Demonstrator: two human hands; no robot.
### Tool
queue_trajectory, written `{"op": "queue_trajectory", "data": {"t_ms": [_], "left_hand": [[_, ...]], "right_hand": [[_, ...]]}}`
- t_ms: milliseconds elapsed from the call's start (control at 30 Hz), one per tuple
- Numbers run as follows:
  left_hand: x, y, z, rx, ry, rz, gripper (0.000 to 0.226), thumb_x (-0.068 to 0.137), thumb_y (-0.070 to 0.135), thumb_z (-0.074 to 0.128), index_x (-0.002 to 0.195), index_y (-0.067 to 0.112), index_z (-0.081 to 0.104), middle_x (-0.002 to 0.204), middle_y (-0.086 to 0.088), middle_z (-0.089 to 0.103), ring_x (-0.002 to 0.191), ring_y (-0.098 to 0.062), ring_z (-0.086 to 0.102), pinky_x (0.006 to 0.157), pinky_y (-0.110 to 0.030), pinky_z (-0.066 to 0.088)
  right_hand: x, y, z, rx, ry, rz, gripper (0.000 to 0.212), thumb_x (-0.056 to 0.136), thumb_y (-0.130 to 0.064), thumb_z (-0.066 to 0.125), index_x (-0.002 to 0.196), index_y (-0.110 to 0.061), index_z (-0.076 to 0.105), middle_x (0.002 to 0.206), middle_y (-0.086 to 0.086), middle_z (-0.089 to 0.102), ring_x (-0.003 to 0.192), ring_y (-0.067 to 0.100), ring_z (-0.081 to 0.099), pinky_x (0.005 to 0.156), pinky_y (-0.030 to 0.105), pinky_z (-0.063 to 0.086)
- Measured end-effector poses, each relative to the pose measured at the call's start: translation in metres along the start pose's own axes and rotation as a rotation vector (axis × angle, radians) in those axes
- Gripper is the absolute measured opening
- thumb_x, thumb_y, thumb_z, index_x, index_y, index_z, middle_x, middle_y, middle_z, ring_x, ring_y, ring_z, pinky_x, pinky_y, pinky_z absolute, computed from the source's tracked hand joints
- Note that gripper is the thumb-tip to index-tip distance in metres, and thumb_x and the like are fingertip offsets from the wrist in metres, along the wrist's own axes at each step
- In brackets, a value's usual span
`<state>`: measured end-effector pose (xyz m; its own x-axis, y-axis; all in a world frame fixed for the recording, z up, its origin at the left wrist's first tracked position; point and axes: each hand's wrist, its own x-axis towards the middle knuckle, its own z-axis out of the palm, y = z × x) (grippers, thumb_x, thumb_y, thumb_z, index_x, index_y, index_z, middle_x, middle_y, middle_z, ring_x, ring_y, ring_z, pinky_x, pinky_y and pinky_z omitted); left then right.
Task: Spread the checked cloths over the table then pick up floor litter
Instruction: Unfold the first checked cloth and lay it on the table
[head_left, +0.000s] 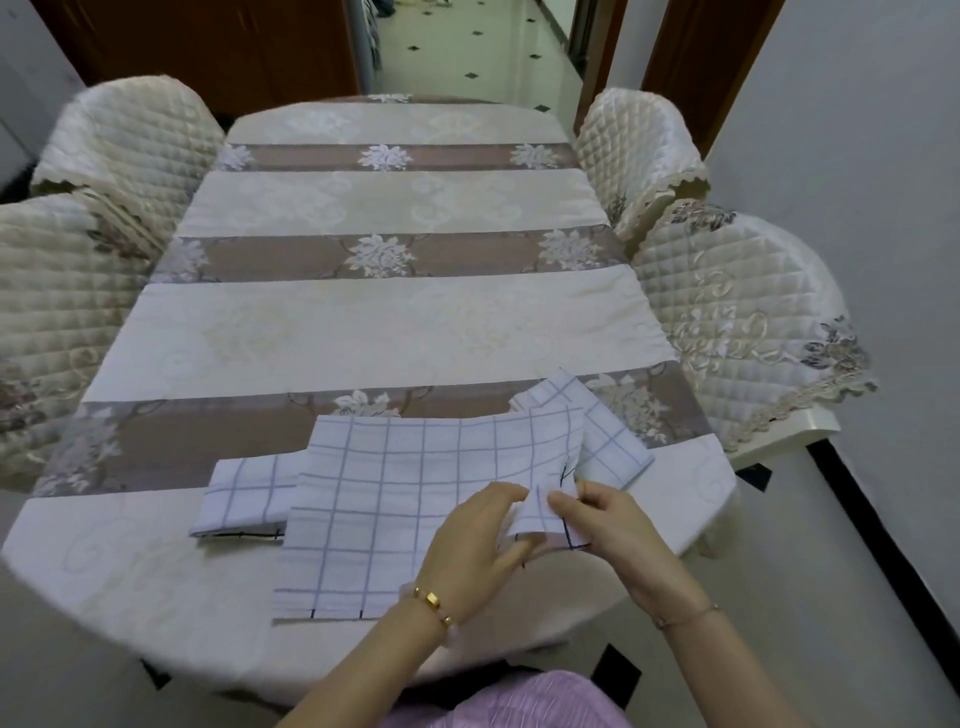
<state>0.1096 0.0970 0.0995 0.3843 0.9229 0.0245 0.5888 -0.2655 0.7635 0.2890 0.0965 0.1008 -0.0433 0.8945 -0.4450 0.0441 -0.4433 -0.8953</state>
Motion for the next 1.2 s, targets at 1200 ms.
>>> {"op": "queue_trajectory", "data": {"t_ms": [1200], "left_hand": [[-0.054, -0.028, -0.285, -0.585, 1.053, -0.560, 0.013, 0.092, 0.025, 0.055, 0.096, 0.014, 0.062, 0.084, -0.004, 0.062, 0.074, -0.016, 0.057, 0.058, -0.026, 0.047]], "right_hand": [[0.099, -0.175, 0.035, -0.003, -0.207, -0.238, 0.028, 0.082, -0.004, 0.067, 0.110, 0.000, 0.067, 0.107, 0.014, 0.070, 0.107, 0.032, 0.064, 0.087, 0.028, 0.055]]}}
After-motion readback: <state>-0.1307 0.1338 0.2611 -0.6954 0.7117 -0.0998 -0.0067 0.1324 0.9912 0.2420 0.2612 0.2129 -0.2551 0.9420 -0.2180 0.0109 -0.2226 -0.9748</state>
